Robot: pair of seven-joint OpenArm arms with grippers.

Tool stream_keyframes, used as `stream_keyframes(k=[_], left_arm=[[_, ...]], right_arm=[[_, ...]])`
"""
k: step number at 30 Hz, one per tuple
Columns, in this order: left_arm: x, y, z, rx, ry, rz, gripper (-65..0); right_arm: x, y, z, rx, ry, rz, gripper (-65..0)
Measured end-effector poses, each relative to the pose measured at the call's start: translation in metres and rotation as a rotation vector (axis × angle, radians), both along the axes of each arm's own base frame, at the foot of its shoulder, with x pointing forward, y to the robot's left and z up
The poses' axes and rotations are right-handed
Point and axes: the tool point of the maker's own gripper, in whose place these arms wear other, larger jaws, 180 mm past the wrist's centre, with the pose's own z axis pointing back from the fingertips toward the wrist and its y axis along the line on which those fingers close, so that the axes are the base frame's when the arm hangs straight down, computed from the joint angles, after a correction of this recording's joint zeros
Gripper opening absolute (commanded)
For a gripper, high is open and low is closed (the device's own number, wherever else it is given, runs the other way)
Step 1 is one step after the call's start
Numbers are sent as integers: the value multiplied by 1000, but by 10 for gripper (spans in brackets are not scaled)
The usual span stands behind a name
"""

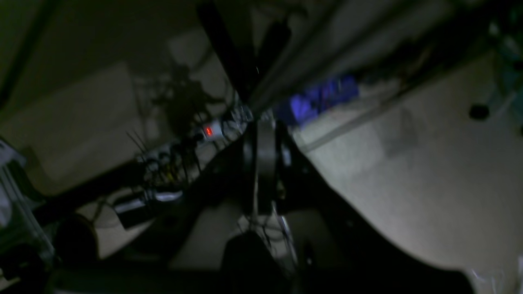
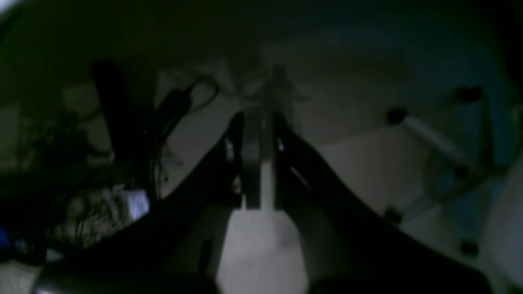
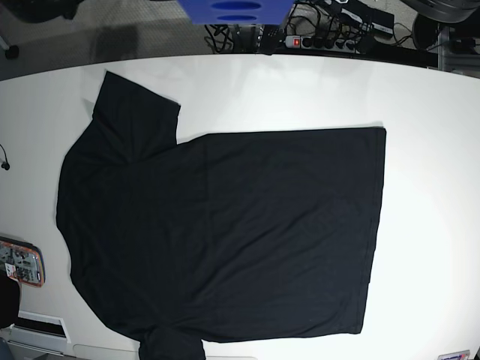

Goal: Fold the T-shirt properly
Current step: 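Lower both grippers onto the black T-shirt's shoulder corners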

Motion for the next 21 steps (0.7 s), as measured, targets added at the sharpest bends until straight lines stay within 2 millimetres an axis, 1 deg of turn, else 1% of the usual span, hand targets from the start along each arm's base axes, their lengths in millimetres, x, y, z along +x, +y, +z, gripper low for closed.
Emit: stream_keyframes(k=[2, 4, 5, 7, 10, 12, 14, 16, 17, 18, 21], left_arm=[[16, 1, -3, 6, -34, -6, -650], [37, 0, -1, 1, -90, -5, -650], [49, 0, 1, 2, -117, -6, -650], [70, -5, 15, -14, -188, -5, -650], [91, -15, 39, -44, -267, -13, -650], [103, -20, 53, -58, -314, -21, -650], [123, -23, 66, -69, -383, -21, -650], [139, -22, 70, -66, -429, -22, -650], [144, -21, 72, -64, -444, -22, -650], [149, -20, 72, -56, -455, -19, -650], [164, -15, 75, 8, -512, -73, -650]], right_arm=[[11, -9, 10, -26, -37, 5, -612], [13, -22, 19, -64, -51, -12, -612], [14, -26, 24, -77, -54, -13, -612], [22, -31, 35, -104, -78, -10, -612], [49, -23, 51, -103, -164, 30, -612], [70, -20, 57, -104, -218, 34, -612], [100, -14, 69, -105, -302, 56, -612], [127, 1, 89, -120, -388, 142, -612], [133, 8, 94, -138, -398, 194, -612], [134, 14, 94, -177, -372, 253, -612], [129, 26, 84, -318, -244, 419, -612]])
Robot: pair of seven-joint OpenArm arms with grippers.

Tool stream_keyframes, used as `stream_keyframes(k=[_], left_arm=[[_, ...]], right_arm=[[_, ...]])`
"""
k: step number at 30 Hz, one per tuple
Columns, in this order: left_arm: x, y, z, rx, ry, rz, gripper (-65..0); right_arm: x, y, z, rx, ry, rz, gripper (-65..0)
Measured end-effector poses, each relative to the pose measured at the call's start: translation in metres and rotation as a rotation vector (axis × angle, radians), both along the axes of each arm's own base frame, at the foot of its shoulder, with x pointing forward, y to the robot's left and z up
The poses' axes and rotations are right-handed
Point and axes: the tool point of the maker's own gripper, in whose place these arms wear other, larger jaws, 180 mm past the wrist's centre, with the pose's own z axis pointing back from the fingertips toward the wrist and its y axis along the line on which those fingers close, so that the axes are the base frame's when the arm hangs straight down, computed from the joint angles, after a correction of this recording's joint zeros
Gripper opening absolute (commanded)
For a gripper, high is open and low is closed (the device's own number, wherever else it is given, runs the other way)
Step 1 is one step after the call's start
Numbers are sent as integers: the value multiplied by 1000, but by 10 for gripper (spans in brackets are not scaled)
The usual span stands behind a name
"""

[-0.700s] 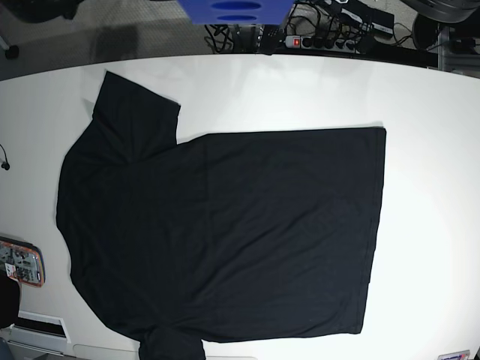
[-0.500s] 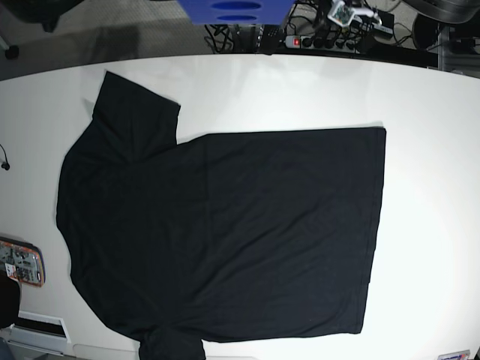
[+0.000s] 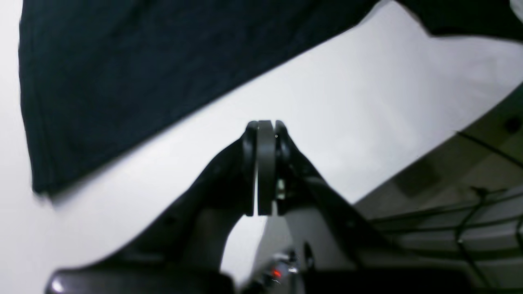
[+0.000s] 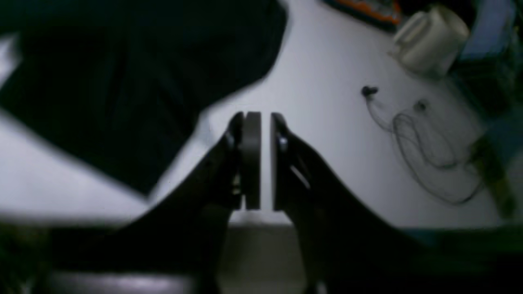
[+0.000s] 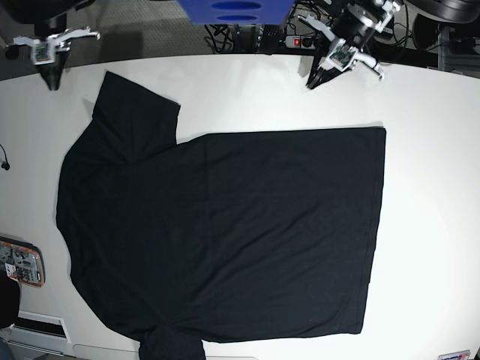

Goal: Fold the T-shirt properly
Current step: 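Lower both grippers onto the black T-shirt's shoulder corners, then grasp the shoulder corners with both grippers, adjusting the right gripper's grip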

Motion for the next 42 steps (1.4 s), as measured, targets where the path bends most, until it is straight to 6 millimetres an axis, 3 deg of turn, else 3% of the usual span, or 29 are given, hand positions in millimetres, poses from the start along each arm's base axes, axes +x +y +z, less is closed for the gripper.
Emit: stream_keyframes(k=[3, 5, 9, 11, 13, 16, 22, 25, 29, 34, 38, 42], left_arm=[[23, 20, 5, 148, -92, -13, -650], [31, 33, 7, 237, -129, -23, -650], [29, 55, 0, 419, -120, -62, -650], [31, 66, -3, 515, -93, -60, -650], [36, 69, 5, 581, -111, -67, -585], [35, 75, 3, 666, -99, -80, -479], [33, 90, -5, 778, -64, -107, -357], [30, 91, -8, 783, -41, -108, -352], [32, 93, -6, 787, -51, -100, -352], [43, 93, -5, 784, -69, -91, -352], [60, 108, -23, 794, -54, -55, -352], [52, 111, -35, 794, -11, -64, -352]], right_arm=[[12, 32, -12, -182, 68, 210, -611], [15, 50, -30, -305, 157, 324, -609], [-9, 88, -82, -388, 424, 506, -606], [-4, 110, -89, -394, 438, 583, -587], [0, 122, -90, -434, 460, 648, -543], [-12, 122, -103, -525, 555, 713, -501], [5, 122, -101, -606, 536, 714, -492], [1, 120, -103, -612, 557, 712, -492], [11, 120, -102, -616, 535, 705, -492], [38, 120, -95, -637, 479, 682, -492], [61, 119, -88, -652, 427, 661, -492], [52, 118, -95, -645, 460, 672, -492]])
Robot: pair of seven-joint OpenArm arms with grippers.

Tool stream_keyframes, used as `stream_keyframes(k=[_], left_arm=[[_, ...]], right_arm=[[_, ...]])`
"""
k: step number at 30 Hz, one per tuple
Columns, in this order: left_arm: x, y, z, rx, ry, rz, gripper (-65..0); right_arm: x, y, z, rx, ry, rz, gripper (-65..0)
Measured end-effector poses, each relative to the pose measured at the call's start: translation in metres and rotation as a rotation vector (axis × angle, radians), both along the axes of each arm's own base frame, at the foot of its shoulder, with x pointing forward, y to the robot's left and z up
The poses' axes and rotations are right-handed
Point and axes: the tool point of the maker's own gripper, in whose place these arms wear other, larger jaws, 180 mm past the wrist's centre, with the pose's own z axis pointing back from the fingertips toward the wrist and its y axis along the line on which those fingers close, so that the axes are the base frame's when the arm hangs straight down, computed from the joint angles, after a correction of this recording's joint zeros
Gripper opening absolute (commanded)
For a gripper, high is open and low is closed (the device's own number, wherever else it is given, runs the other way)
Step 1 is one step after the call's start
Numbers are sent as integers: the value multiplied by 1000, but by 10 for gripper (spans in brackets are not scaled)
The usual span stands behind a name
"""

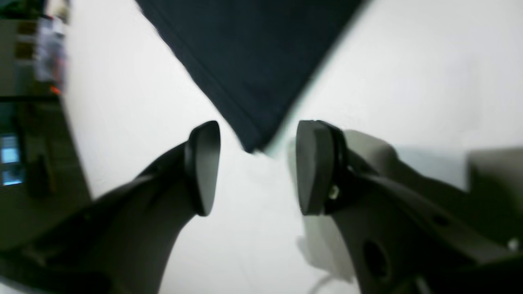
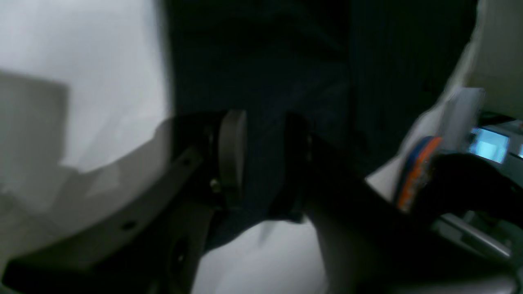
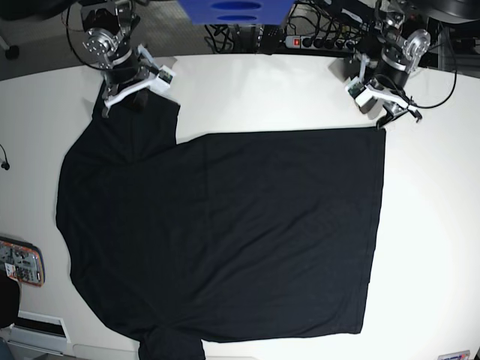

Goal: Fold the T-shirt properly
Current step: 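Grasp the shoulder corners with both grippers, adjusting the right gripper's grip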

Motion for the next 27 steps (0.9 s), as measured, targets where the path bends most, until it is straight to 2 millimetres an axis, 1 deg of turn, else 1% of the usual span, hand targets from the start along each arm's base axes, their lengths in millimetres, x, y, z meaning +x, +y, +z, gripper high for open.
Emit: stream_keyframes(k=[2, 4, 7, 8, 9, 10, 12, 15, 16, 17, 19, 21, 22, 23, 24, 27], left_arm=[[0, -7, 0, -12, -2, -10, -352], [1, -14, 1, -30, -6, -29, -352], [2, -11, 1, -19, -9, -23, -352], [1, -11, 1, -19, -6, -24, -352], [1, -11, 1, -20, -6, -23, -352], [1, -11, 1, -19, -6, -24, -352], [2, -11, 1, -19, -7, -24, -352], [2, -11, 1, -19, -7, -24, -352], [1, -11, 1, -19, -6, -23, -352], [2, -11, 1, -17, -7, -24, -352], [2, -11, 1, -18, -9, -24, -352], [2, -11, 1, -18, -9, -23, -352], [2, -11, 1, -18, -9, -23, -352], [2, -11, 1, -16, -8, -24, -352], [2, -11, 1, -15, -8, -24, -352], [2, -10, 1, -14, -8, -23, -352]], right_arm=[[-6, 0, 0, -1, 8, -1, -492], [-17, 3, -2, 34, 28, -15, -489], [-55, 14, -10, 129, 114, -52, -488], [-63, 16, -10, 153, 127, -67, -488], [-66, 16, -10, 154, 132, -67, -488], [-64, 16, -10, 153, 131, -68, -488], [-55, 16, -9, 158, 115, -65, -489], [-55, 15, -11, 159, 116, -69, -491], [-50, 15, -9, 159, 104, -67, -491], [-41, 16, -8, 160, 92, -63, -491], [-15, 14, -5, 152, 44, -65, -491], [9, 13, 5, 155, -29, -63, -491], [9, 12, 4, 158, -34, -65, -491], [3, 10, -2, 152, -9, -71, -491], [-7, 9, -12, 147, 38, -71, -491], [-10, 8, -11, 148, 30, -77, -491]])
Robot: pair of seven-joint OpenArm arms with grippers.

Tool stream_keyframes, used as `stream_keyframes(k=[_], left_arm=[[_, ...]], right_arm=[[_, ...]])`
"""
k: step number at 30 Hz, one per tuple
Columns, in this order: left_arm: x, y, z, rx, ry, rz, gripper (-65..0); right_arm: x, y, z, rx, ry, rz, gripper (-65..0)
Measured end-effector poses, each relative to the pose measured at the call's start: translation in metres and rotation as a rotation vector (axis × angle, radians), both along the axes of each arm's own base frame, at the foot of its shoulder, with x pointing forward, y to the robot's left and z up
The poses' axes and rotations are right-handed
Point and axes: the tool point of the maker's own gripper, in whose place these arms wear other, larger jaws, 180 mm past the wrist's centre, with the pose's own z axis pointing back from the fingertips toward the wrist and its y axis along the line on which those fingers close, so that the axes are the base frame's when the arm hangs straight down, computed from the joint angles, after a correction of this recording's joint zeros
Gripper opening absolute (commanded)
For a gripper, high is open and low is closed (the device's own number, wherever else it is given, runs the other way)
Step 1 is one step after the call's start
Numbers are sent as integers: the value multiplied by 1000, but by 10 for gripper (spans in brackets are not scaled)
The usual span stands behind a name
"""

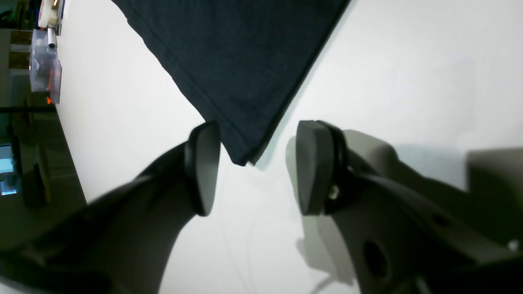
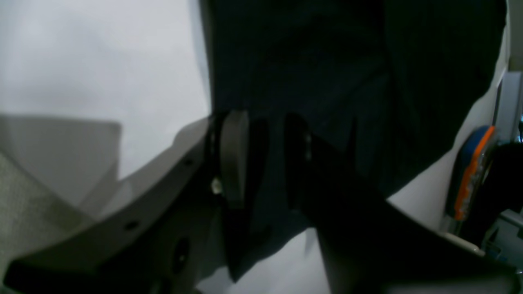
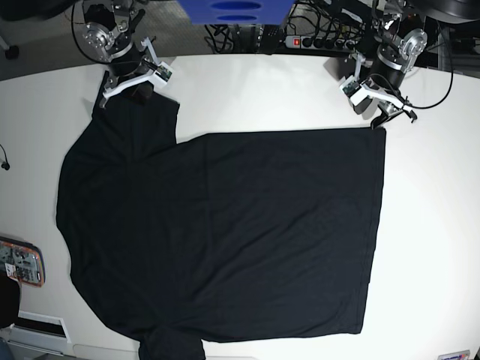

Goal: Fold the T-shirt properly
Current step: 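Grasp the shoulder corners with both grippers, adjusting the right gripper's grip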

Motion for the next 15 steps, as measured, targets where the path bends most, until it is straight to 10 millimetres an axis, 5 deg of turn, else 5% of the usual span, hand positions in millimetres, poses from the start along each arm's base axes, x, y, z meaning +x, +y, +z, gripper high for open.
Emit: stream_keyframes(k=[6, 15], left_arm=[[0, 0, 0, 1, 0, 1, -352], [1, 1, 0, 2, -2, 1, -352]], right_arm=[[-24, 5, 0, 10, 44, 11, -490], [-24, 4, 0, 8, 43, 9, -491]])
